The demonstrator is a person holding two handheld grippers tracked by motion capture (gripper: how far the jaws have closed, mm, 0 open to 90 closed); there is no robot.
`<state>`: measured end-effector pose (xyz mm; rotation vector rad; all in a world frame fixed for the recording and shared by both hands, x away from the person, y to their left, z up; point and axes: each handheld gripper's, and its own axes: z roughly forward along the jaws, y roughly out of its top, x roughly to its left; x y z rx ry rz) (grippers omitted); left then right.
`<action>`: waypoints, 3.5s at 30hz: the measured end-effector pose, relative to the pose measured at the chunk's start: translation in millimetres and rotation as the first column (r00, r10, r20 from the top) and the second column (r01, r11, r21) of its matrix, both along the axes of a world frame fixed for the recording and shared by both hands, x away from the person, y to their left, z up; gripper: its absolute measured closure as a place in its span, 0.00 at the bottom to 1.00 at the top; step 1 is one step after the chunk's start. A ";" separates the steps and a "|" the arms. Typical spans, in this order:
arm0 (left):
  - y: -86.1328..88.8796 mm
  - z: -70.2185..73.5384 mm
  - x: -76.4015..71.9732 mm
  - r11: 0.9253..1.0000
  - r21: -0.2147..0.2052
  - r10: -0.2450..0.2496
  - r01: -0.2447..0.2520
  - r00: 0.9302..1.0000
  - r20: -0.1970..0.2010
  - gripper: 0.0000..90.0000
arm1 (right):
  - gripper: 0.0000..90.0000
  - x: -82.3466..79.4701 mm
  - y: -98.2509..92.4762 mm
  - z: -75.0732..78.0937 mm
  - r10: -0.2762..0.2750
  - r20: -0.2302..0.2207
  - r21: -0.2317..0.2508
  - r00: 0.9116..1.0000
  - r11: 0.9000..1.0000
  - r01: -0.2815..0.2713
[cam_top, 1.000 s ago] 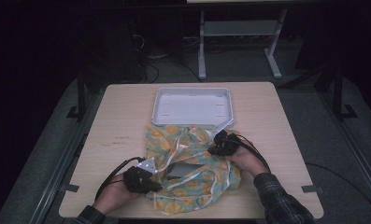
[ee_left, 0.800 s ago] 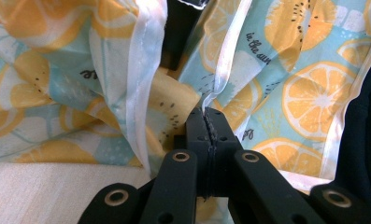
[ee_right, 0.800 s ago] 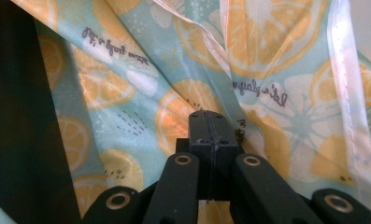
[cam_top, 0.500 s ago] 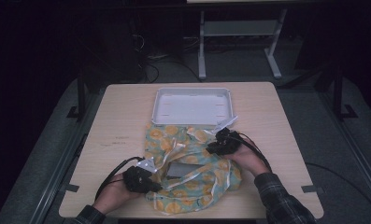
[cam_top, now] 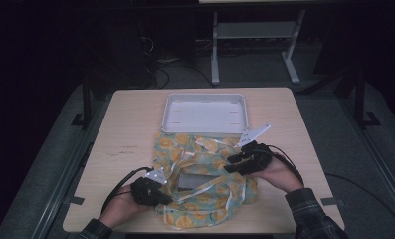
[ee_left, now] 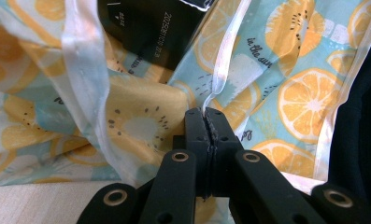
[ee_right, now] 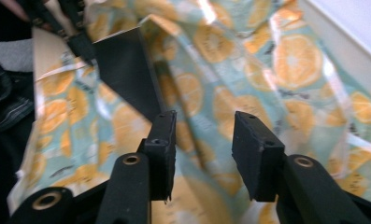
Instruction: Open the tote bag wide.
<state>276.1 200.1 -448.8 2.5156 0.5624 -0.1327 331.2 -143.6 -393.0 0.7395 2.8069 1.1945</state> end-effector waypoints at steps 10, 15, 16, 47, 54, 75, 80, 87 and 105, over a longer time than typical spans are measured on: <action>-0.7 0.4 -1.3 1.000 0.005 0.003 -0.003 1.000 0.005 0.98 | 0.51 -30.2 8.1 -2.5 0.089 -0.035 -0.012 0.995 0.996 -0.090; -2.0 1.3 -2.4 1.000 0.016 -0.003 0.002 1.000 0.023 0.98 | 0.70 -36.0 6.7 -8.4 0.113 0.004 -0.074 0.994 0.991 -0.112; -2.1 1.5 -2.4 1.000 0.015 -0.003 0.003 1.000 0.025 0.99 | 0.76 -36.8 6.1 -8.5 0.113 -0.001 -0.074 0.994 0.991 -0.113; -15.4 8.2 -6.8 0.997 -0.068 -0.035 0.041 0.996 0.081 0.99 | 0.99 -71.9 -29.8 -26.3 0.074 -0.079 -0.104 0.994 0.991 -0.082; -20.5 2.7 -5.1 0.997 -0.052 -0.044 0.048 0.997 0.068 0.98 | 0.99 -66.7 -30.2 -45.7 0.070 -0.096 -0.166 0.993 0.982 -0.086; -13.3 -1.5 2.1 1.000 -0.014 0.014 -0.013 0.997 0.069 0.98 | 0.84 -70.3 -19.5 -53.6 0.089 -0.095 -0.194 0.991 0.975 -0.106; -10.8 -0.3 2.6 0.999 -0.022 0.028 -0.026 0.997 0.070 0.98 | 0.77 -72.0 -31.7 -35.9 0.050 -0.079 -0.143 0.996 0.988 -0.061; -9.9 -0.5 4.0 1.000 -0.010 0.030 -0.029 0.997 0.075 0.98 | 0.74 -69.4 -50.4 -8.7 -0.011 -0.040 -0.061 0.999 0.998 0.009; -10.6 -0.1 2.9 1.000 0.003 0.021 -0.022 0.997 0.078 0.98 | 0.82 -18.9 -21.8 -12.0 -0.051 -0.011 -0.082 0.999 0.995 0.050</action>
